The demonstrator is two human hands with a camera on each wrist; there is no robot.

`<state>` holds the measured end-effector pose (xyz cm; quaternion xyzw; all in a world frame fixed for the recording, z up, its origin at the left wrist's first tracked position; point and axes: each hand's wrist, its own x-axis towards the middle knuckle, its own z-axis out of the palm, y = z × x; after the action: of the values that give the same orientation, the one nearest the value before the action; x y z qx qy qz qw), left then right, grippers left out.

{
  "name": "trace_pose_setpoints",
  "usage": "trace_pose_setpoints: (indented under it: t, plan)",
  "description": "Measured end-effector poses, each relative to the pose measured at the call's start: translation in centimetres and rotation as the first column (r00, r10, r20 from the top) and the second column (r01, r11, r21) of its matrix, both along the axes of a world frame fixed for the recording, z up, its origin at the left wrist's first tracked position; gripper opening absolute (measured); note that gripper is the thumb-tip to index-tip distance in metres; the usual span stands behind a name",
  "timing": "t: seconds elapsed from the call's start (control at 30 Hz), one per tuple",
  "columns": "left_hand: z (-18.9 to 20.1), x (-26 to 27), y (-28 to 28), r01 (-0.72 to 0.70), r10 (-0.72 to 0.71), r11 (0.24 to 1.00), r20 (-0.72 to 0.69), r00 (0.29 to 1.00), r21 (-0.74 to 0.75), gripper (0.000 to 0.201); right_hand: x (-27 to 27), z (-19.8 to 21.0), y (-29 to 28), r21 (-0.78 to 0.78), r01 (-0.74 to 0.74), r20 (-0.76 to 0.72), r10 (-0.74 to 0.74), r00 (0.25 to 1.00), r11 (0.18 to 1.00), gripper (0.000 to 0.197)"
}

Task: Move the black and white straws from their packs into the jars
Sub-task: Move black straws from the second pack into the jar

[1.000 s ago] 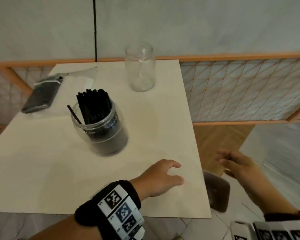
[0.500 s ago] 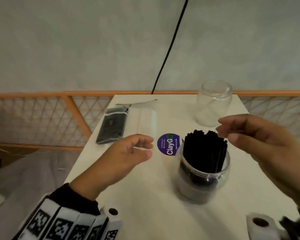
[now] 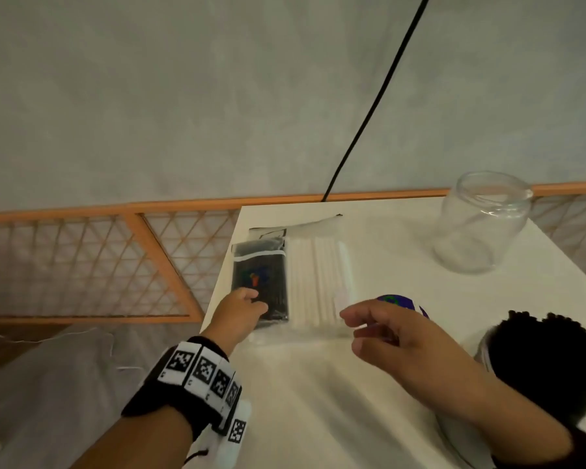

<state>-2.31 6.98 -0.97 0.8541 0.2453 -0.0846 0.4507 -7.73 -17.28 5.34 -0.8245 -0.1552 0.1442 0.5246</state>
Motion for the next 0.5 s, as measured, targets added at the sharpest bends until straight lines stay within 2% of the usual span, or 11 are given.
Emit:
trace_pose_setpoints:
  t: [0.17,0.37,0.5]
  plan:
    - [-4.1,3.9,2.6,-0.163,0.163,0.979,0.006,0.987,0.122,0.063,2.0,-2.9,1.7,-0.06,0.116,0.006,-0.116,0.993,0.991,0.027]
    - [-7.1,6.1,3.7,-0.17,0.171,0.985,-0.027,0.985,0.033,0.085,2.7,-5.9,2.6,-0.176,0.131,-0.07,-0.145,0.987,0.976,0.023]
    - [-7.7,7.6,5.1,-0.208,0.207,0.978,-0.096,0.974,-0.003,0.1,3.1,-6.8,2.8,-0.195,0.138,-0.11,-0.162,0.981,0.971,0.024]
